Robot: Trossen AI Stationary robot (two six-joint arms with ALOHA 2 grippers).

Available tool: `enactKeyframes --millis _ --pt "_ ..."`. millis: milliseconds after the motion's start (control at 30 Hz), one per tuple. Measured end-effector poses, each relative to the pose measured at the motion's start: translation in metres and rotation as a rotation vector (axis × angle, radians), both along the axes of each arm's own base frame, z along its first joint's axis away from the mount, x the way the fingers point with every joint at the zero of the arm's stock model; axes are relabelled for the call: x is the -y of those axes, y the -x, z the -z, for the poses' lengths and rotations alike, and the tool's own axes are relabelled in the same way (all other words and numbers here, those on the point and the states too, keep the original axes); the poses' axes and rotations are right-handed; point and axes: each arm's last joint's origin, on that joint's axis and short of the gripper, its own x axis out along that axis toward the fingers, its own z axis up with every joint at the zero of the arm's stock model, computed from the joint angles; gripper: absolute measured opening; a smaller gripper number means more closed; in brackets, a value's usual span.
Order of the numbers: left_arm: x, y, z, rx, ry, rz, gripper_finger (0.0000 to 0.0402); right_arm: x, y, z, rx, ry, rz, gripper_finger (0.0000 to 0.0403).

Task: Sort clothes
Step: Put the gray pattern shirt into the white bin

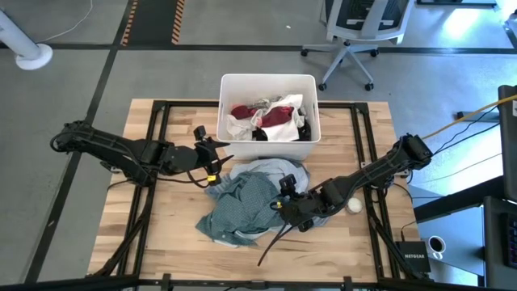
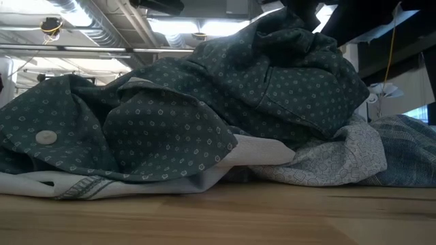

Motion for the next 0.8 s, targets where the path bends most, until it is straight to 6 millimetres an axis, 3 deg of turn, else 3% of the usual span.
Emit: enactKeyframes --millis 800 --pt "0.0 0.0 0.0001 0.0 0.0 0.0 0.0171 -0.0012 -0.0023 -0.0014 0.024 -0.002 -0.018 0.0266"
